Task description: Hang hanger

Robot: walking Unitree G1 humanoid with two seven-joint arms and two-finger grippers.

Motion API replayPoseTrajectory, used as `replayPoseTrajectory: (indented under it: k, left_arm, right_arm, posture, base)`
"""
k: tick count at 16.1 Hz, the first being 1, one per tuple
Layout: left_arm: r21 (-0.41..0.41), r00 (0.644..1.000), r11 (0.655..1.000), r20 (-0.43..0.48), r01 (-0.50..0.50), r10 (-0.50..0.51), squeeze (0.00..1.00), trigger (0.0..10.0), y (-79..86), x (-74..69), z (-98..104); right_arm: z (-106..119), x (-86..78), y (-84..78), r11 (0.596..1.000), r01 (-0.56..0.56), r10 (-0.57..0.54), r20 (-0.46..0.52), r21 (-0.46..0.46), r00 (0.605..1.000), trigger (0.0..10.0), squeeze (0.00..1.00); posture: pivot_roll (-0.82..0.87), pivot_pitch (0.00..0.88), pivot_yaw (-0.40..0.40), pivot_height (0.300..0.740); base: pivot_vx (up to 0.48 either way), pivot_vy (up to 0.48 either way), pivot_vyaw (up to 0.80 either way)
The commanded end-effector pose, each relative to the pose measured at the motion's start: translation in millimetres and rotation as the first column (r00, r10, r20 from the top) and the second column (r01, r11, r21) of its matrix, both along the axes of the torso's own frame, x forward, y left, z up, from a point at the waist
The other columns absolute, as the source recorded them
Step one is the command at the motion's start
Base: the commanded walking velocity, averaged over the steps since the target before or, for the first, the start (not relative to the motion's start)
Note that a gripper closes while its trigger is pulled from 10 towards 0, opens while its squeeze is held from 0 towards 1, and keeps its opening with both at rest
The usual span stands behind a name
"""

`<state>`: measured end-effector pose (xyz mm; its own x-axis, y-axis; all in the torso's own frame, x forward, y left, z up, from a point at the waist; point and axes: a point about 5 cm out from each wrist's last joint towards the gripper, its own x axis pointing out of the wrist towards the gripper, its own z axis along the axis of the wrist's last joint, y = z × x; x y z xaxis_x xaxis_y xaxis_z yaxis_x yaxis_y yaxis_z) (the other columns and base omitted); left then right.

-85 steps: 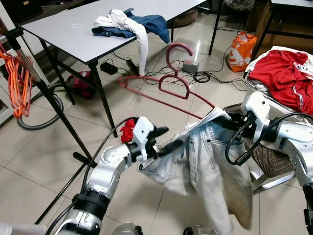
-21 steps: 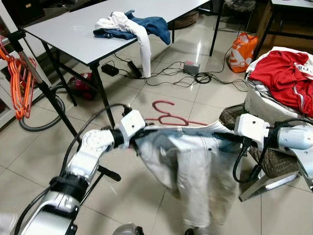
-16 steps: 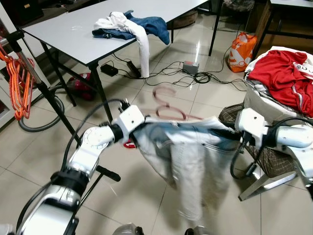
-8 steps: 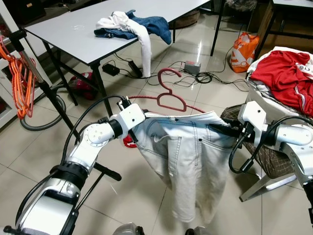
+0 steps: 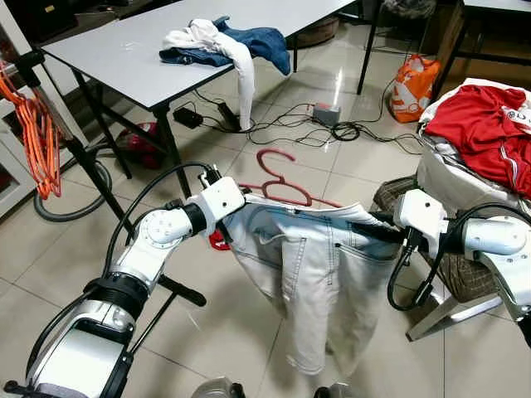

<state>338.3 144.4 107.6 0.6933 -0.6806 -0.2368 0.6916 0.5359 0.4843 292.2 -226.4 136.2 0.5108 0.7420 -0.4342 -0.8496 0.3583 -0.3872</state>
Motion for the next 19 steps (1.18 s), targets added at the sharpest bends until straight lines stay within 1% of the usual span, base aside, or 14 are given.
replayPoseTrajectory:
  k: [1,3,5,8,9,10,11,12,13,14,15,16,18,19]
  left_arm:
    - [-0.071,0.962,0.960,-0.022,-0.272,0.271,0.00,10.0,63.7,10.2,15]
    - [-0.148,0.959,0.948,-0.050,-0.282,0.278,0.00,10.0,55.1,11.9,16]
    - [-0.286,0.944,0.901,-0.133,-0.327,0.301,0.00,10.0,39.7,11.9,10]
    - [-0.360,0.935,0.865,-0.188,-0.349,0.300,0.00,10.0,26.5,9.1,3]
    - [-0.440,0.924,0.813,-0.217,-0.380,0.314,0.00,10.0,22.0,9.9,6]
    - [-0.542,0.905,0.724,-0.258,-0.426,0.339,0.00,10.0,20.7,12.5,12]
    - [-0.578,0.897,0.686,-0.277,-0.441,0.343,0.00,10.0,20.2,13.2,14]
    - [-0.642,0.887,0.612,-0.324,-0.461,0.328,0.00,10.0,16.7,13.6,17]
    - [-0.668,0.891,0.590,-0.337,-0.455,0.306,0.00,10.0,13.5,13.0,19]
    - [-0.660,0.893,0.602,-0.323,-0.449,0.313,0.00,10.0,11.8,12.2,20]
    - [-0.646,0.898,0.624,-0.307,-0.440,0.316,0.66,10.0,10.2,11.5,20]
    - [-0.637,0.905,0.643,-0.297,-0.425,0.304,1.00,10.0,5.9,10.0,20]
    - [-0.619,0.918,0.678,-0.288,-0.397,0.274,1.00,10.0,-3.1,8.2,20]
    - [-0.594,0.925,0.711,-0.289,-0.376,0.247,1.00,10.0,-9.0,6.0,18]
  right_arm:
    - [3,-1.5,-39.8,0.984,0.178,-0.178,-0.025,-0.030,0.984,0.0,0.00]
    - [6,5.3,-30.9,0.965,0.234,-0.234,-0.019,0.121,0.972,0.0,0.00]
    - [5,11.2,-17.4,0.905,0.300,-0.302,-0.040,0.303,0.952,0.0,0.00]
    - [8,16.0,-10.6,0.842,0.342,-0.348,-0.065,0.417,0.935,0.0,0.00]
    - [8,18.0,-8.1,0.802,0.368,-0.373,-0.087,0.470,0.924,0.0,0.00]
    - [8,19.7,-5.2,0.762,0.389,-0.393,-0.108,0.518,0.913,0.0,0.00]
    - [8,20.2,-3.7,0.745,0.396,-0.399,-0.116,0.536,0.909,0.0,0.00]
    - [9,17.8,5.1,0.724,0.378,-0.365,-0.145,0.577,0.920,0.0,0.00]
    - [10,14.2,10.2,0.734,0.350,-0.322,-0.156,0.582,0.934,0.0,0.00]
    - [11,13.4,10.3,0.734,0.347,-0.314,-0.161,0.584,0.936,0.0,0.00]
    - [11,13.4,10.1,0.739,0.345,-0.311,-0.161,0.579,0.936,0.0,0.00]
    - [12,12.6,10.4,0.751,0.337,-0.299,-0.162,0.568,0.940,0.0,0.00]
    - [11,10.0,12.3,0.775,0.321,-0.279,-0.161,0.544,0.947,0.0,0.00]
    - [11,6.9,13.3,0.814,0.299,-0.260,-0.149,0.497,0.954,0.0,0.00]
  posture:
    - [-0.14,0.000,0.092,0.740]
    - [-0.14,0.000,0.091,0.740]
    - [-0.14,0.000,0.086,0.740]
    - [-0.14,0.000,0.085,0.740]
    - [-0.14,0.000,0.084,0.740]
    - [-0.14,0.000,0.086,0.740]
    - [-0.14,0.000,0.086,0.740]
    - [-0.14,0.000,0.088,0.740]
    - [-0.14,0.000,0.091,0.740]
    - [-0.14,0.000,0.091,0.740]
    - [-0.14,0.000,0.091,0.740]
    - [-0.14,0.000,0.092,0.740]
    - [-0.14,0.000,0.092,0.740]
    - [-0.14,0.000,0.092,0.740]
  base:
    - [0.000,0.000,0.00]
    - [0.000,0.000,0.00]
    - [0.000,0.000,0.00]
    - [0.000,0.000,0.00]
    - [0.000,0.000,0.00]
    - [0.000,0.000,0.00]
    - [0.000,0.000,0.00]
    - [0.000,0.000,0.00]
    - [0.000,0.000,0.00]
    - [0.000,0.000,0.00]
    - [0.000,0.000,0.00]
    - [0.000,0.000,0.00]
    - [0.000,0.000,0.00]
    - [0.000,0.000,0.00]
